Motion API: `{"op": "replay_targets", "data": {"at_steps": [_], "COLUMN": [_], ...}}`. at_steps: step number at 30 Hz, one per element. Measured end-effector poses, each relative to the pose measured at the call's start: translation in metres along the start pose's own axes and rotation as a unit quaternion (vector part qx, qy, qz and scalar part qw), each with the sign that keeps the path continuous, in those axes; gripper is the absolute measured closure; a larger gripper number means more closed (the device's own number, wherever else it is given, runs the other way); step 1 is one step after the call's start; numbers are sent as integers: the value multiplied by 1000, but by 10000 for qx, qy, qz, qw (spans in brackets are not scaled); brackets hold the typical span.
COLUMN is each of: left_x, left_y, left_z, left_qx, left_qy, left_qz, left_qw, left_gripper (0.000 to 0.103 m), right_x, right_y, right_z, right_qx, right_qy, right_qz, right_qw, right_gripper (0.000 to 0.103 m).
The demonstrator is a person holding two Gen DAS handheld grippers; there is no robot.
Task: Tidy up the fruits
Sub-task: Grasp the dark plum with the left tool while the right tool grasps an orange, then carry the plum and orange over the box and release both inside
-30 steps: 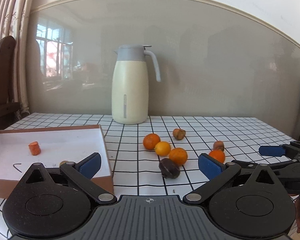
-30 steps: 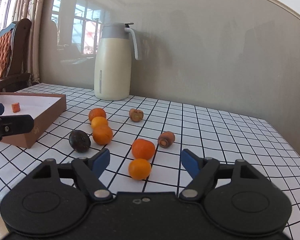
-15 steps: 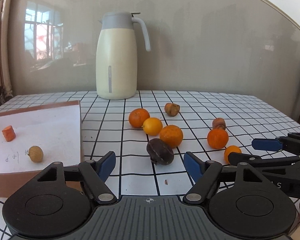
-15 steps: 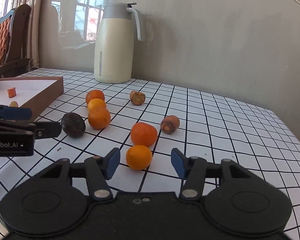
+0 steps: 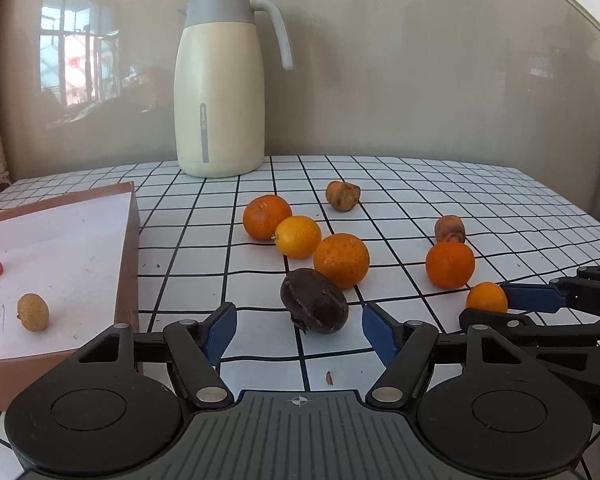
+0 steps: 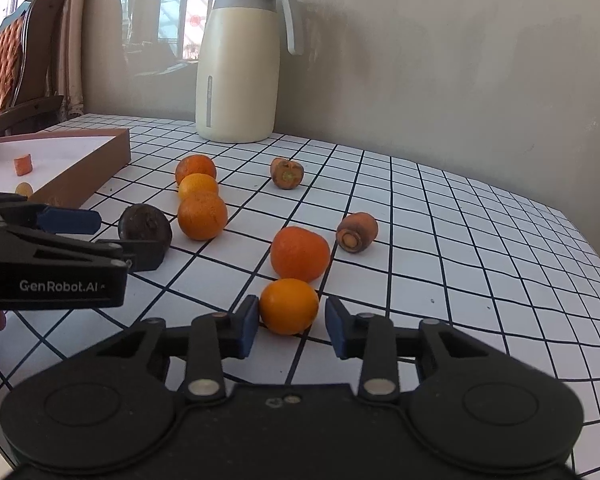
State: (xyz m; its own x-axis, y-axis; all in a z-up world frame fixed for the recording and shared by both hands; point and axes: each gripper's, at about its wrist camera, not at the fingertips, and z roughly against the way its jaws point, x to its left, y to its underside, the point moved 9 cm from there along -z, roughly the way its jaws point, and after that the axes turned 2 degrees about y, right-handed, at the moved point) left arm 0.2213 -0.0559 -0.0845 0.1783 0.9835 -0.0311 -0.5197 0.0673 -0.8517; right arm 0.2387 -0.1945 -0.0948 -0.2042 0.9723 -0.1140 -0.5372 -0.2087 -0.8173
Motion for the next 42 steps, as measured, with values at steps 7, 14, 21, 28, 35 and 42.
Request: {"op": "replay_targets", "data": {"at_steps": [7, 14, 21, 28, 35, 42], "left_x": [-5, -5, -10, -4, 8, 32], "left_y": [-4, -5, -3, -8, -11, -17], "left_z": [-5, -17, -15, 8, 45, 79], "left_qx": [99, 290, 271, 2, -241, -433], "left_qy": [51, 41, 74, 108, 45, -140], "left_qz": [29, 50, -79, -10, -39, 32], "left_qw": [9999, 9996, 9996, 9999, 9997, 9990], "left_gripper": [37, 64, 67, 67, 67, 67], "right_x": [-3, -18, -18, -20, -8, 13], "right_y": [-1, -1, -3, -10, -30, -47], "right_z": [-3, -5, -4, 4, 28, 47], "right_qx": [46, 89, 39, -103, -432, -687], "right_qy": [12, 145, 146, 195, 108, -44], "right_qz": [-73, -295, -345, -384, -296, -182], "right_qw": [10000, 9994, 9993, 9990, 9986, 9975], "right_gripper": [79, 79, 79, 79, 79, 79]}}
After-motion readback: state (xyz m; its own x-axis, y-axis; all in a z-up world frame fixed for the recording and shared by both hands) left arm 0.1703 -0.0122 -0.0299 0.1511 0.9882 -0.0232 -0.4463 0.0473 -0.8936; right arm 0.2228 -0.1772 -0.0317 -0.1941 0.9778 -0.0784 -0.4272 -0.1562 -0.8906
